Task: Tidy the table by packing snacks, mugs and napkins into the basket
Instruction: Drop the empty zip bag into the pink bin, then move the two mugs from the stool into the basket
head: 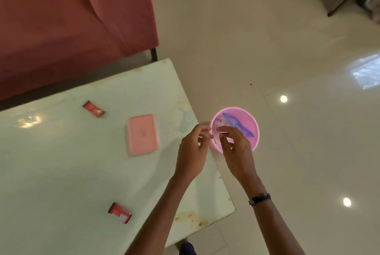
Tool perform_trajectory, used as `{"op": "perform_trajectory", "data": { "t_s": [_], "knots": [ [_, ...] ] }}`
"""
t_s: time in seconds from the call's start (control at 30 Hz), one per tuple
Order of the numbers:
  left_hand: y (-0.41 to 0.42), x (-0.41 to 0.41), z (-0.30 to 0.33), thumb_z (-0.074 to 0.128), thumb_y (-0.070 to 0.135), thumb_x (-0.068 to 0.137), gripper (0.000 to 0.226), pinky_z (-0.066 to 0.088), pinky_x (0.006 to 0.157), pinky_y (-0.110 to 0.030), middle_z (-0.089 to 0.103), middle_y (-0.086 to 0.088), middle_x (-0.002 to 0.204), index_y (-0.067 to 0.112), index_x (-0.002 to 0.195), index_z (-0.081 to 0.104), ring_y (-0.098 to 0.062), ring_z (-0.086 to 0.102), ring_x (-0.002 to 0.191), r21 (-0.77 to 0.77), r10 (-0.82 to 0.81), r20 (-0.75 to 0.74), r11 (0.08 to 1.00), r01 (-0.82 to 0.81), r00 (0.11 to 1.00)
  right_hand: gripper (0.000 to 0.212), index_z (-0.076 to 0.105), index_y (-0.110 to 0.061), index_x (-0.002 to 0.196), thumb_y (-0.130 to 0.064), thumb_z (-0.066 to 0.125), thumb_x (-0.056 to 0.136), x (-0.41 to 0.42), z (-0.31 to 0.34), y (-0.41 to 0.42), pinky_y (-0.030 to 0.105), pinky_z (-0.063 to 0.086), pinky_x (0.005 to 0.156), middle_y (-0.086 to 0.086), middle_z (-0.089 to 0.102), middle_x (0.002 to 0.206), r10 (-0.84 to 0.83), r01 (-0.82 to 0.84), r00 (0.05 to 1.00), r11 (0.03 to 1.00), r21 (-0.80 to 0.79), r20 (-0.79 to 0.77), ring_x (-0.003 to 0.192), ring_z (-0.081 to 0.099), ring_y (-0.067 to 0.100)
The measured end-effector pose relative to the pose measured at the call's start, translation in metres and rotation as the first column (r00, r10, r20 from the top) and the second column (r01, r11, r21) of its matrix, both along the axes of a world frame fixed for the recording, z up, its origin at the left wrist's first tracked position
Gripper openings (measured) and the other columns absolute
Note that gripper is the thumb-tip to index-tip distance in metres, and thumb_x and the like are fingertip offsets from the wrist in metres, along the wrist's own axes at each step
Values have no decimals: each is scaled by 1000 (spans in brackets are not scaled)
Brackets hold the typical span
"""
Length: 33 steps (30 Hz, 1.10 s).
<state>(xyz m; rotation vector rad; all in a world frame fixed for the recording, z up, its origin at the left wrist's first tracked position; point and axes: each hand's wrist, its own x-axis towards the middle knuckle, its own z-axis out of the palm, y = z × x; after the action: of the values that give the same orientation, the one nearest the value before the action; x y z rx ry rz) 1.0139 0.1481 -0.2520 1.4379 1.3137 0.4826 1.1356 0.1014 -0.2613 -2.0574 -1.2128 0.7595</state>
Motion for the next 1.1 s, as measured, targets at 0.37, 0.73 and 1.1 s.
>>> {"op": "perform_trajectory", "data": {
  "t_s": [0.37,0.73,1.1],
  "knots": [
    [-29,-236,68,42,12,95,21,47,67,-14,70,10,90,22,107,57,4,63,72,-38,331,22,943,-330,944,21,64,-20,101,-5,52,93,-211,76,8,5,45,66,-8,65,104,207,-197,972,976,89,-111,87,59,-7],
    [-102,-491,81,43,13,96,20,48,65,-20,71,9,88,23,103,58,1,64,72,-53,525,-40,849,-526,850,22,64,-25,96,-6,52,94,-440,74,-36,14,51,64,-8,66,105,390,-382,901,921,78,-188,91,61,-2],
    [-150,-629,83,42,11,96,20,47,67,-22,71,3,90,18,106,59,3,64,68,-58,733,-12,679,-732,680,24,65,-22,94,-2,52,92,-593,79,-33,6,45,73,-9,67,102,589,-587,765,804,93,-262,89,62,2]
  ]
}}
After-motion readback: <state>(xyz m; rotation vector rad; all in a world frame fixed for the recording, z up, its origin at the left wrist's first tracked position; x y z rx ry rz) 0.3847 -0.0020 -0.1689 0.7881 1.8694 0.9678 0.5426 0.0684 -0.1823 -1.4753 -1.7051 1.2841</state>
